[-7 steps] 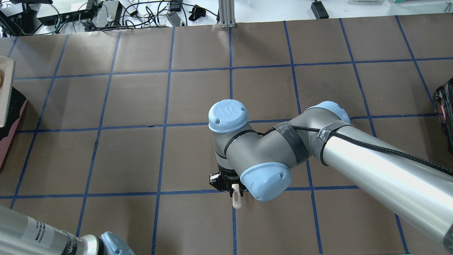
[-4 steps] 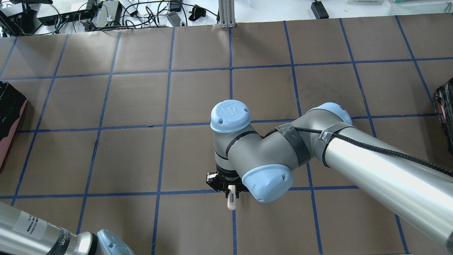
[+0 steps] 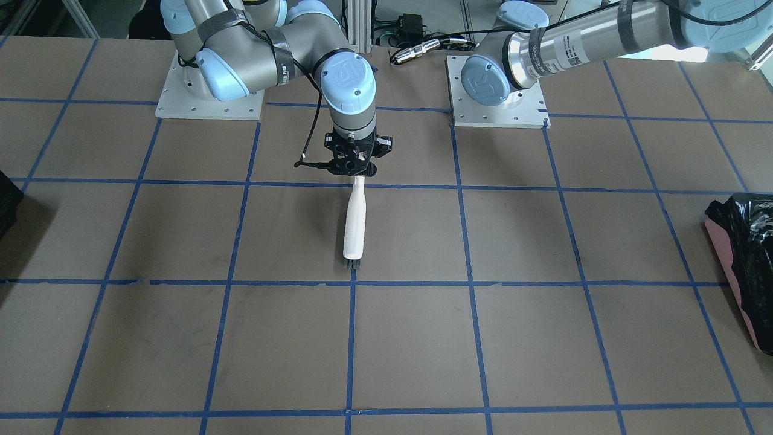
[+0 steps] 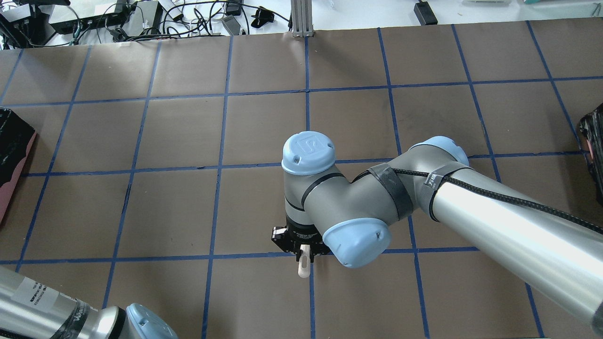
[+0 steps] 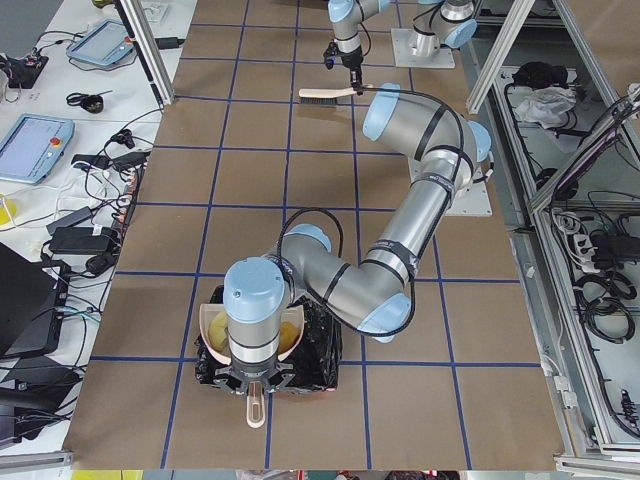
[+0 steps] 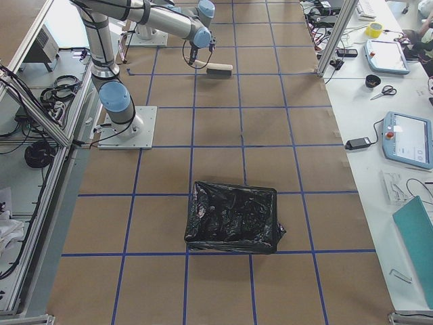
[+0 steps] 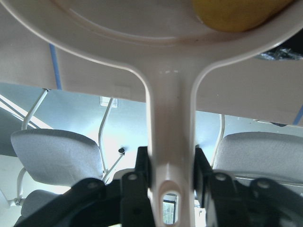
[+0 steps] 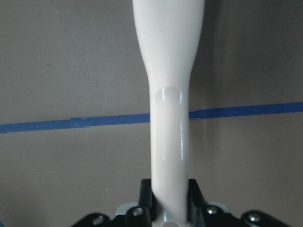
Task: Sweep and dump trash in nearest bin
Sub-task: 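Tilt the dustpan over the black bin with left gripper to dump trash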
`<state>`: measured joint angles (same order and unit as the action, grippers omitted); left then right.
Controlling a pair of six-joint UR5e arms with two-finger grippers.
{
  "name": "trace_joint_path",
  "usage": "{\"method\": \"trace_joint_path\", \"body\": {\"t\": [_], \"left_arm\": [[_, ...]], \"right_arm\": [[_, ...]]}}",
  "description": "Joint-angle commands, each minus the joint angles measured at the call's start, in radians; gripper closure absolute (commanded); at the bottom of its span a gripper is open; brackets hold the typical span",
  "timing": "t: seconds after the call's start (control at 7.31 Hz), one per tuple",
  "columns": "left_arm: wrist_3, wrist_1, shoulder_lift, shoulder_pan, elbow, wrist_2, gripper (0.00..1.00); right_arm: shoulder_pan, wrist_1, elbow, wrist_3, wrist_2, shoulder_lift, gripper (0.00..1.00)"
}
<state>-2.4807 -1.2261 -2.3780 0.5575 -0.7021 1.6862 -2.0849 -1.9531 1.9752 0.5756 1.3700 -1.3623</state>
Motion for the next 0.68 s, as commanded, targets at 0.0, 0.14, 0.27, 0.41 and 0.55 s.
{"method": "trace_joint_path", "body": {"t": [0.0,0.14,0.27,0.41,0.55], "left_arm": [[-0.024,0.198,0.020,-0.001,-0.089,0.033,1.00],[-0.026,0.253,0.028,-0.001,-0.109,0.065,1.00],[-0.024,0.305,0.029,0.004,-0.120,0.088,1.00],[-0.024,0.366,0.037,0.019,-0.147,0.155,1.00],[-0.026,0.434,0.057,0.036,-0.204,0.196,1.00]], "right_arm": [[0.000,-0.019,0.001,-0.002,0.006,0.003,0.85],[0.000,-0.021,0.001,-0.002,0.007,0.003,0.67],[0.000,-0.023,0.001,-0.003,0.006,0.008,0.58],[0.000,-0.023,0.001,-0.003,0.006,0.008,0.54],[0.000,-0.026,0.001,-0.002,0.006,0.008,0.54]]}}
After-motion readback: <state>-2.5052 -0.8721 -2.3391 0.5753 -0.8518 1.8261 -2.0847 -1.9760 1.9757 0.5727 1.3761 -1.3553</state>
